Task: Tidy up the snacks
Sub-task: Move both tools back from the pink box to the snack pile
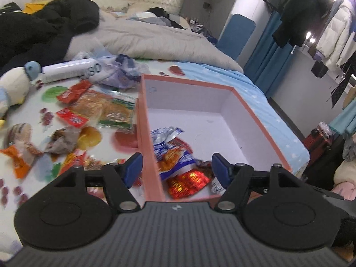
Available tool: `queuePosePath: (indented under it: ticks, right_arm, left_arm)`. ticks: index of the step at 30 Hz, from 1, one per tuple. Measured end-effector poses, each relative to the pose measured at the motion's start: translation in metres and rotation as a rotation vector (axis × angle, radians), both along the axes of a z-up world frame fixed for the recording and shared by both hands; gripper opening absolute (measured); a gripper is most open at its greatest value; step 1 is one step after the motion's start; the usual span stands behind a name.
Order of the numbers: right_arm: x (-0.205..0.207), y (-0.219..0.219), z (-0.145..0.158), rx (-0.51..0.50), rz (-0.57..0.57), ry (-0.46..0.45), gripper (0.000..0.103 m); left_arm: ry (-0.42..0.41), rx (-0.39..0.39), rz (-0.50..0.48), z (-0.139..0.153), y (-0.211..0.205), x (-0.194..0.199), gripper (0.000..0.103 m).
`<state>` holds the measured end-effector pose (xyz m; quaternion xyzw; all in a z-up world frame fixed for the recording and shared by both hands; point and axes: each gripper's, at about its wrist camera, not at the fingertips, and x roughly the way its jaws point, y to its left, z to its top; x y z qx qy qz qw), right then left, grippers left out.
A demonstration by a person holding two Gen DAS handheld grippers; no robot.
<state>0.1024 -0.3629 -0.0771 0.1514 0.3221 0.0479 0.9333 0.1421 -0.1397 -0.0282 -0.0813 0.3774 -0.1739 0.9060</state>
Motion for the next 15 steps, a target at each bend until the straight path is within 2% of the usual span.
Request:
queuePosePath:
  ticks: [11, 15]
  right_arm:
    - [-0.05, 0.043, 0.014, 0.001, 0.073, -0.048, 0.041]
    - [-0.07, 0.058, 0.014, -0.015, 0.113, -0.059, 0.041]
  left_arm:
    - [-0.063, 0.027, 0.075, 0.015, 0.056, -0.075, 0.073]
    - [-0.051, 0.035, 0.107, 0.012, 0.078, -0.103, 0.073]
